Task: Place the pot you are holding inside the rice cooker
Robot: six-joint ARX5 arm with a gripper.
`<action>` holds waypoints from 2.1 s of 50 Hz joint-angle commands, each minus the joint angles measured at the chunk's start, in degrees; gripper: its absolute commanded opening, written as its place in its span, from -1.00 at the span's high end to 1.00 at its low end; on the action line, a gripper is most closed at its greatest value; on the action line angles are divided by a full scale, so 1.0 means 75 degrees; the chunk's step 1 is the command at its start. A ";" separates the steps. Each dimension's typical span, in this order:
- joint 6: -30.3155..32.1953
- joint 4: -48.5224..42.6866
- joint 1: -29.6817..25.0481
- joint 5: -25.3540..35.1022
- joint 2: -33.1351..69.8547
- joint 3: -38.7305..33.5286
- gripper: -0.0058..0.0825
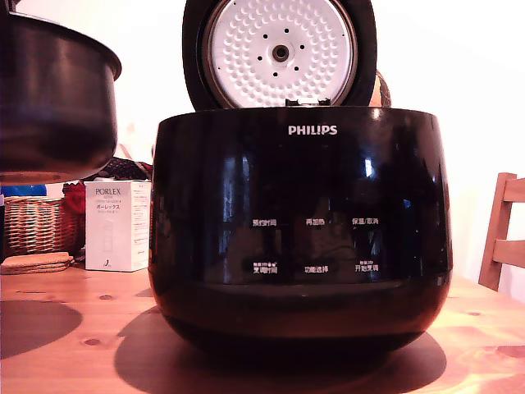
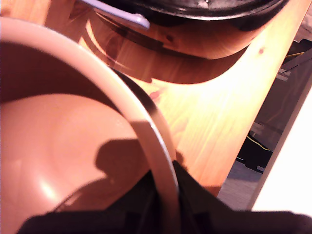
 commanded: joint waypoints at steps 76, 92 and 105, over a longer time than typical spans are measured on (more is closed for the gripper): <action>-0.0006 0.1017 -0.2573 0.0729 -0.0609 0.0717 0.92; 0.0000 0.1751 -0.2678 0.0970 -0.0577 0.0860 0.92; 0.0154 0.1961 -0.2780 0.1174 -0.0204 0.1017 0.92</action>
